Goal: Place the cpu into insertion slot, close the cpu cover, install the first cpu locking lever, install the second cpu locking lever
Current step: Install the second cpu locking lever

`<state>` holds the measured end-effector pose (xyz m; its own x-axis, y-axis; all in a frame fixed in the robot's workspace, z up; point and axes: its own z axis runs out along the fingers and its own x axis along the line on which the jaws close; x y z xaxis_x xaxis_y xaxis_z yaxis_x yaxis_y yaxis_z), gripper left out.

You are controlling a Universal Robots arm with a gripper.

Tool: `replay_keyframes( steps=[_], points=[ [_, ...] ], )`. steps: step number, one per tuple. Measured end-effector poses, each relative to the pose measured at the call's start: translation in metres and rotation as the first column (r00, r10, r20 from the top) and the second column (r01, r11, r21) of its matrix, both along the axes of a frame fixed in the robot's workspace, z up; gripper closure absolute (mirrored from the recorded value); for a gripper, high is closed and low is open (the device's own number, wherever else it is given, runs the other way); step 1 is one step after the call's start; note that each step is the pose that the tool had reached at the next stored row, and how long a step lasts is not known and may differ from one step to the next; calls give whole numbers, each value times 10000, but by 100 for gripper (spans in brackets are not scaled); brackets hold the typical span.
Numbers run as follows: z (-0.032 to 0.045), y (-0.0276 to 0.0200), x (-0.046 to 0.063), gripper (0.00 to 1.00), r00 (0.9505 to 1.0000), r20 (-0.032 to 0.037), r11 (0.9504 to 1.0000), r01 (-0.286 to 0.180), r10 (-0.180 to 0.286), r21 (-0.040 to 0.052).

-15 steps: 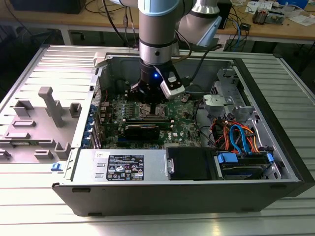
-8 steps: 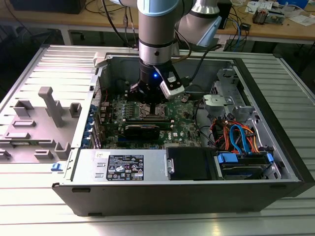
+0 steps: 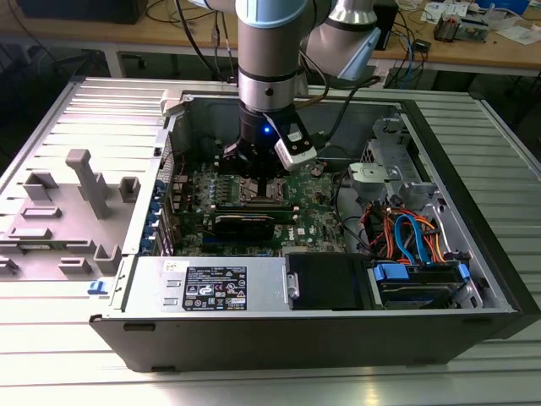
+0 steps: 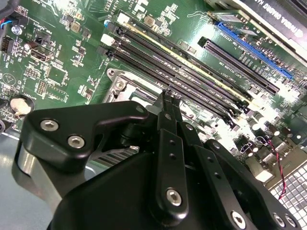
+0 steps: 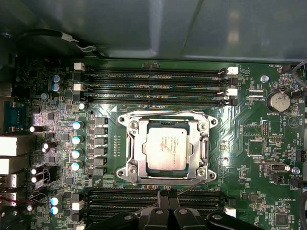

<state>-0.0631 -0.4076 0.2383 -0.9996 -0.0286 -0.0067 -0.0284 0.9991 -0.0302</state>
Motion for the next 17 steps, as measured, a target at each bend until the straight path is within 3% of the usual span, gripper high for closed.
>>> replay_keyframes(
  steps=[4,6,8,9,12,17],
  points=[
    [-1,-9,0,89,9995,-326,10000,0,0,2],
    [-3,-72,0,89,9993,-372,10000,-32,32,4],
    [-5,-79,0,89,9989,-456,9999,-105,106,32],
    [-4,-79,0,89,9982,-577,9998,-167,169,48],
    [-8,-80,0,89,9954,-846,9989,-452,459,106],
    [-36,-80,-1,89,9899,-929,9943,-1058,1069,163]
  ],
)
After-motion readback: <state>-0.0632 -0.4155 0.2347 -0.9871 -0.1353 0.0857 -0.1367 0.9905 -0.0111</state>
